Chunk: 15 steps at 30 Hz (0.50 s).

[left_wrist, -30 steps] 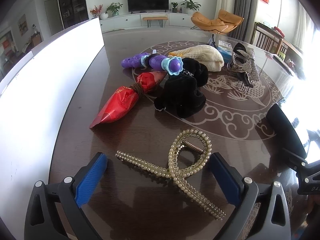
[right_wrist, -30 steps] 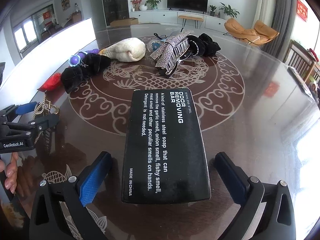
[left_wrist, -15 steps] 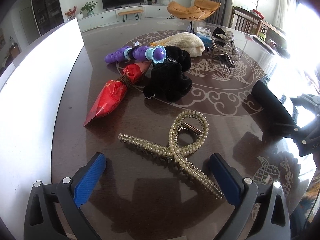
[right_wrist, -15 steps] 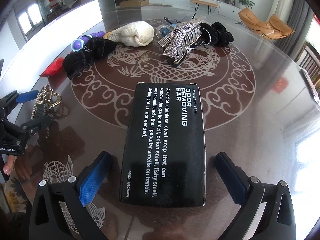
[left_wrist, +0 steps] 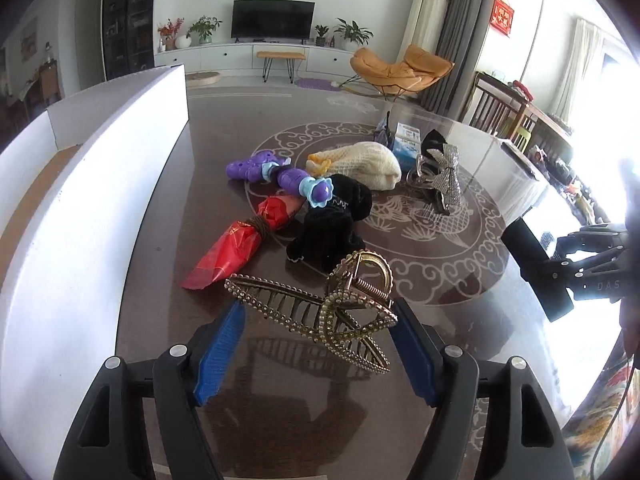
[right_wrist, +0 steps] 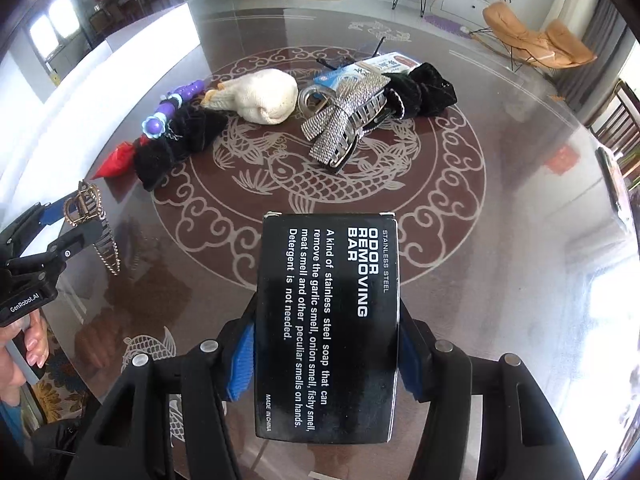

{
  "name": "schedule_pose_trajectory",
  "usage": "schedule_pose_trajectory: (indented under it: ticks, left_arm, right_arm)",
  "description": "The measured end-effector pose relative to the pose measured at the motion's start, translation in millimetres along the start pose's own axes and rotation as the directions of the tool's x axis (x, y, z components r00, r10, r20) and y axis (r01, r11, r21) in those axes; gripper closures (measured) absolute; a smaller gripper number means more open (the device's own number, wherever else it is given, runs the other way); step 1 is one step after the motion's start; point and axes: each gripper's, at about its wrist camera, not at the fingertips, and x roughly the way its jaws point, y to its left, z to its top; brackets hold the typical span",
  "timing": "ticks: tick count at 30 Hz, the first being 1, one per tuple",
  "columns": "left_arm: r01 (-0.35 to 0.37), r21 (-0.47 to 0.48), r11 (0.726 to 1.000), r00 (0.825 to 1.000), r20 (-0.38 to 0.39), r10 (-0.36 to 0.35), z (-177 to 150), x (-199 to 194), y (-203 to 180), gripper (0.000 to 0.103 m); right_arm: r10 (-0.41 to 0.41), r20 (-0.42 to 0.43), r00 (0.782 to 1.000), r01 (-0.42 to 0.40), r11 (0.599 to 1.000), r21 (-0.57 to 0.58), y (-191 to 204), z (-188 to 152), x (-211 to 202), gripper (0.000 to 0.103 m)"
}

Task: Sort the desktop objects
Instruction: 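Carry the pearl clip and black box into the white bin while opening both tools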

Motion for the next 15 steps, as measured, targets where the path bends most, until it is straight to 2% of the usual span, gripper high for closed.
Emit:
schedule_pose_trajectory:
  ticks: [3,8,12,15]
  left_arm:
    - [0.029,-0.034,0.999,0.997,0.074,-0.027,10,-32,6,0.031]
    - [0.059,-0.12,0.991,0.98,0.194,-0.035,26,-99,42,0.031]
    - [0.006,-0.21,0.978,0.968,0.245,0.046,33,-149,108,0.031]
    - [-0.106,-0.282,0.953,0.963,0.209,0.169,31,-164,165,0.031]
  right_arm:
    - [0.004,0.042,0.999,-0.003,1.0,-0.016,9,14,-20,0.044]
    - [0.086,0.129,0.988,-0.08,0.996,-0.045,46,57,-53,0.044]
    - [0.215,0.194,0.957,-0.198,0.975,-0.104,108,95,-72,0.044]
    - [0.332,0.214,0.919,-0.298,0.938,-0.177,172,120,-80,0.044]
